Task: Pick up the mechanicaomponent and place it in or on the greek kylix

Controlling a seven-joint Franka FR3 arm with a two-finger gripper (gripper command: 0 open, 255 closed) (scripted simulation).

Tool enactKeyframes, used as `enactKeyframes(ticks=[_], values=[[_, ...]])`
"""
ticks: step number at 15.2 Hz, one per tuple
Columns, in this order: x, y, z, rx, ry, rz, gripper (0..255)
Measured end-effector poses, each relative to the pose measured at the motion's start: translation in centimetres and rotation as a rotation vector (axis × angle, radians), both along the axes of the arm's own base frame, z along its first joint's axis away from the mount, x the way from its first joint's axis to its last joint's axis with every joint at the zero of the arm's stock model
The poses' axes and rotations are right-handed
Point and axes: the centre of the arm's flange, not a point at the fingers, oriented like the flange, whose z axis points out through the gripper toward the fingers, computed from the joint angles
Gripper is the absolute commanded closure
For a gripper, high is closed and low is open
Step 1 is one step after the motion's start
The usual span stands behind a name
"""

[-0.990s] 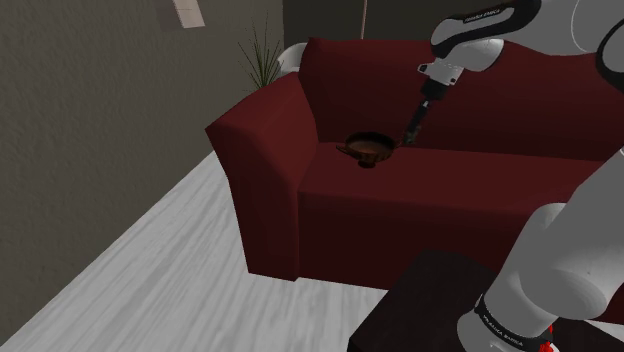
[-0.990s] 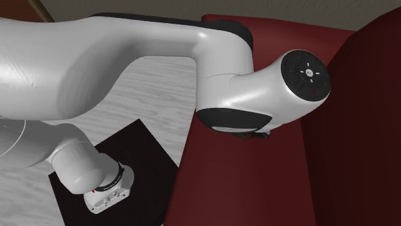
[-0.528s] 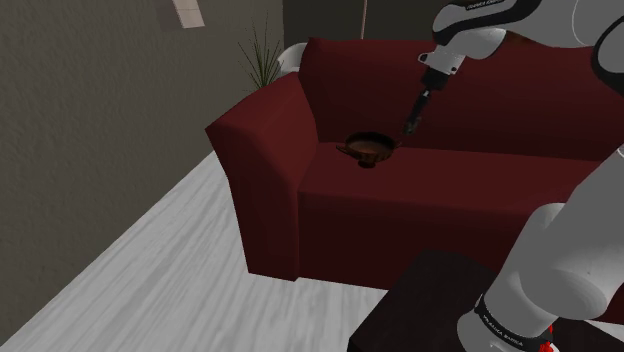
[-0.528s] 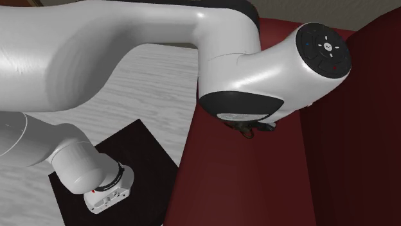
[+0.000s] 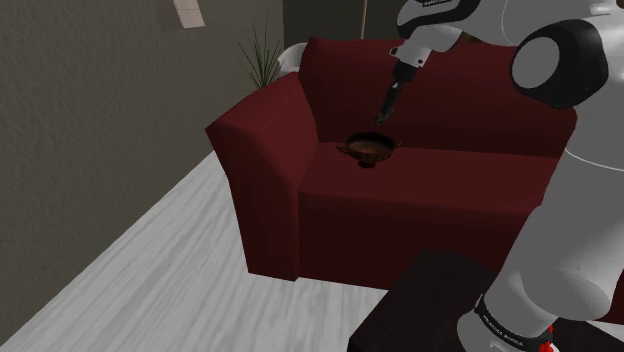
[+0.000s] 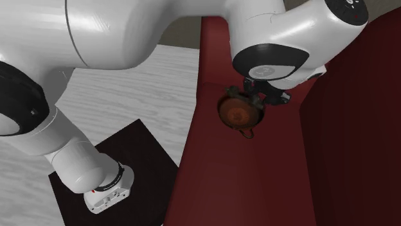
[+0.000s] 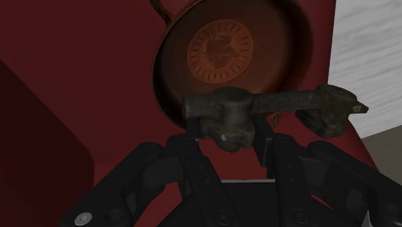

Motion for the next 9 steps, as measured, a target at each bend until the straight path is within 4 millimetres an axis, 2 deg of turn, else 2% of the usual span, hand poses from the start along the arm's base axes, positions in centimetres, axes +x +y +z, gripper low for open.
enactKeyframes(ticks=[1,3,9], values=[[1.3,0.4,0.0,0.000,-0.001,0.000,255],[2.6,0.6,-0.6,0.001,0.000,0.001,255],[2.8,0.7,-3.7,0.001,0.000,0.001,255]])
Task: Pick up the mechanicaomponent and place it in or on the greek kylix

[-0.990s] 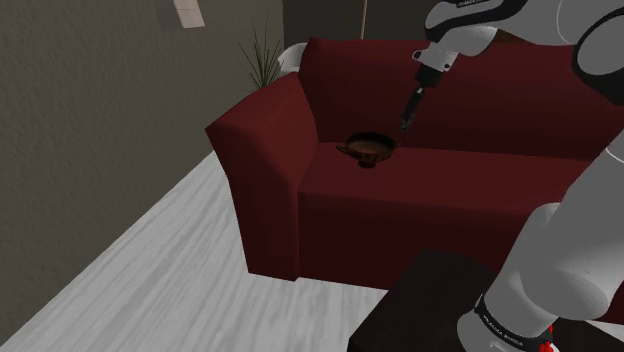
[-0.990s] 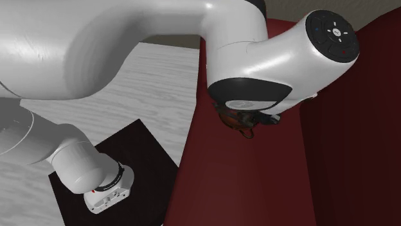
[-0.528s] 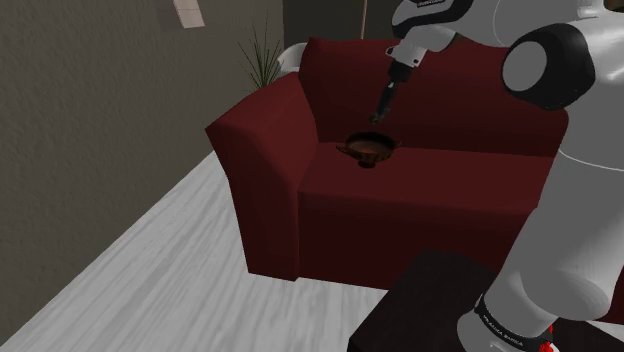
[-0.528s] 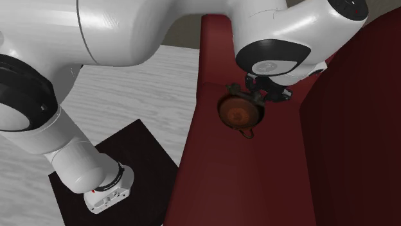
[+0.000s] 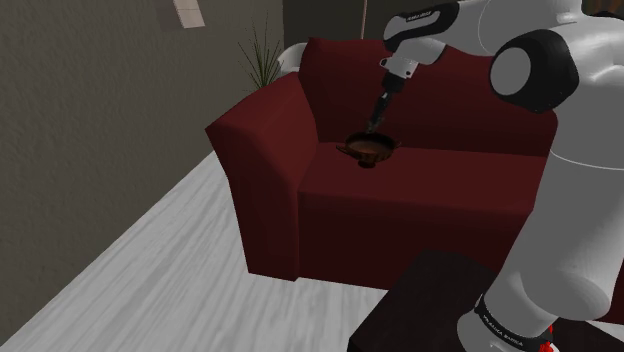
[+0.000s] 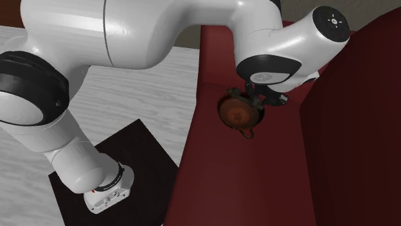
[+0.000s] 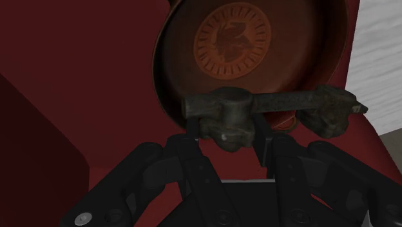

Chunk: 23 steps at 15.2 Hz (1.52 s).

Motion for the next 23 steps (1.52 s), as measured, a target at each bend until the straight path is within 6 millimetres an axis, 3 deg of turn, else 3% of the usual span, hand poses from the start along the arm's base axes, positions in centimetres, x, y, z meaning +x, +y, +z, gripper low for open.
enactKeyframes(ticks=[7,13,14,20,23], values=[[0.0,0.0,-3.7,0.000,0.000,0.000,255],[0.1,0.0,-4.3,0.000,0.000,0.000,255],[0.1,0.0,-4.3,0.000,0.000,0.000,0],[0.1,0.0,-4.3,0.000,0.000,0.000,0],[-0.5,-0.6,-1.6,-0.001,-0.002,0.000,0]])
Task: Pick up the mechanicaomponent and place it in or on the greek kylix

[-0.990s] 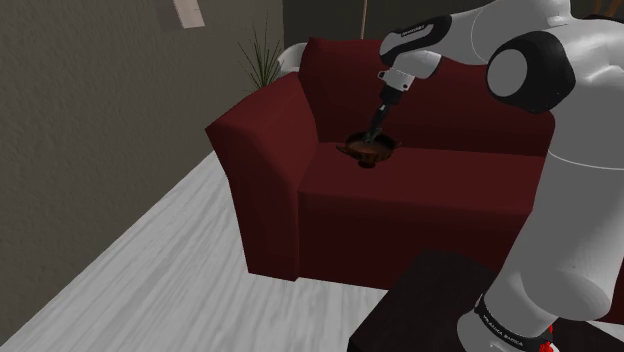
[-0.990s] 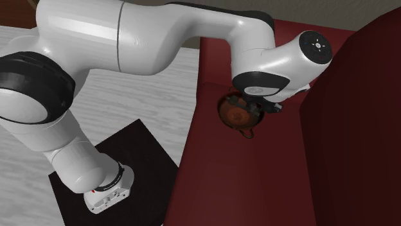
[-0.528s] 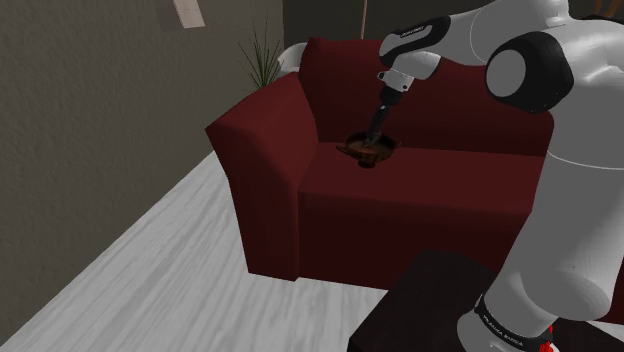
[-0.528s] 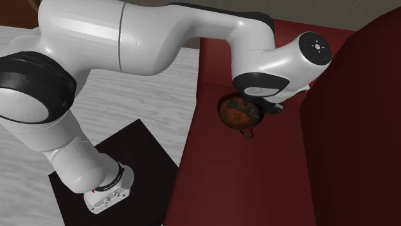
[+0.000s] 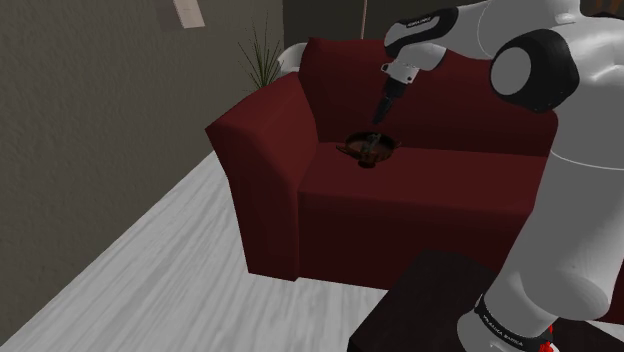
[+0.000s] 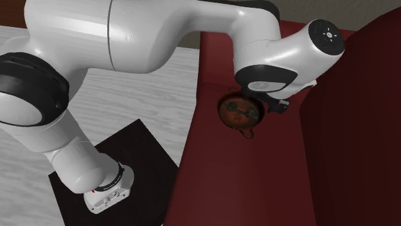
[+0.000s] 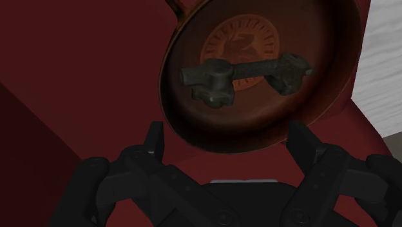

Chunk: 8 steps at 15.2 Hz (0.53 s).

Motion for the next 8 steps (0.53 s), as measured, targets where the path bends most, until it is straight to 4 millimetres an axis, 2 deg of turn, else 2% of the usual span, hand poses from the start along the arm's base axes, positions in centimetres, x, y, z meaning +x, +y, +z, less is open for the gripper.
enactKeyframes(ticks=[1,3,8], values=[[-0.2,-0.4,1.0,0.000,0.000,0.000,0],[-0.4,-0.6,1.8,0.000,0.000,0.000,0],[-0.4,-0.6,2.0,0.000,0.001,0.000,0]])
